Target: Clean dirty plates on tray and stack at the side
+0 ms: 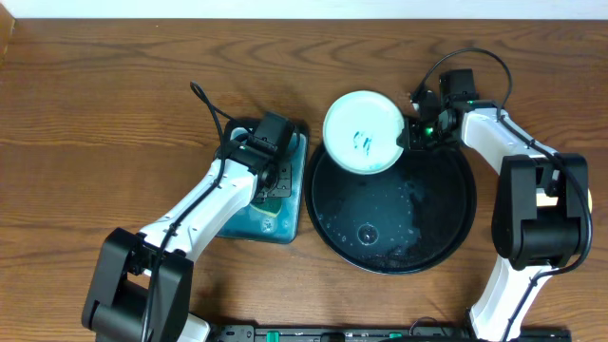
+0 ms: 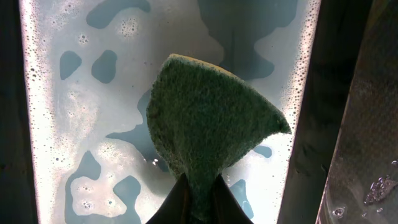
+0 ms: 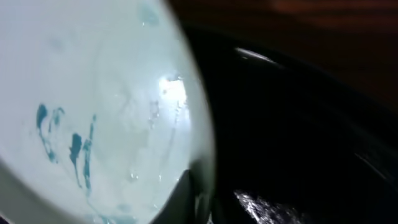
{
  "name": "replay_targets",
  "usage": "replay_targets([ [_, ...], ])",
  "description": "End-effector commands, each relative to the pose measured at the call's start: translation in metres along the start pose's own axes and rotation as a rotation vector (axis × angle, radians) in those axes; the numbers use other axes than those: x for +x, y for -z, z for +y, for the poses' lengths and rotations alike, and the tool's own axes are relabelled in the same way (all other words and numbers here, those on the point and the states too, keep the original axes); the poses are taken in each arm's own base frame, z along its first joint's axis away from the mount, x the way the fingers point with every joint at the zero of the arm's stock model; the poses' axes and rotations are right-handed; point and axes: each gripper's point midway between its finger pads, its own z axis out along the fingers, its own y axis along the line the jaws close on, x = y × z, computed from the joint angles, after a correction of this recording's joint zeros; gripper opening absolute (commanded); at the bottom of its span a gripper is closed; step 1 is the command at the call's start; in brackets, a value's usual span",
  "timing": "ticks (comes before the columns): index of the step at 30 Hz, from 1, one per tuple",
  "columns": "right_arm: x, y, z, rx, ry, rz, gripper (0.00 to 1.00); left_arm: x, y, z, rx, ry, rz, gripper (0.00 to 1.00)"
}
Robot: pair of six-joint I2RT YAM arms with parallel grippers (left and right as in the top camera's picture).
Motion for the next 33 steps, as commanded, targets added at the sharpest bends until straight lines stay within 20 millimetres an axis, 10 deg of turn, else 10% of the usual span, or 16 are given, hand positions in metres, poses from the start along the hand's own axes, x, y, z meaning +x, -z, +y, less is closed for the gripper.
replay_targets([
  [1, 0.001, 0.006, 0.002, 0.011, 0.001, 0.010, 0.01, 0.002, -0.002, 0.003, -0.006, -0.013, 0.008, 0.08],
  [13, 0.077, 0.063, -0.015, 0.229, -0.095, 0.275, 0.01, 0.002, -0.002, 0.003, -0.007, -0.013, 0.007, 0.08],
  [33, 0.125, 0.025, -0.029, 0.254, -0.076, 0.324, 0.01, -0.011, -0.014, 0.012, -0.077, -0.022, -0.039, 0.13],
])
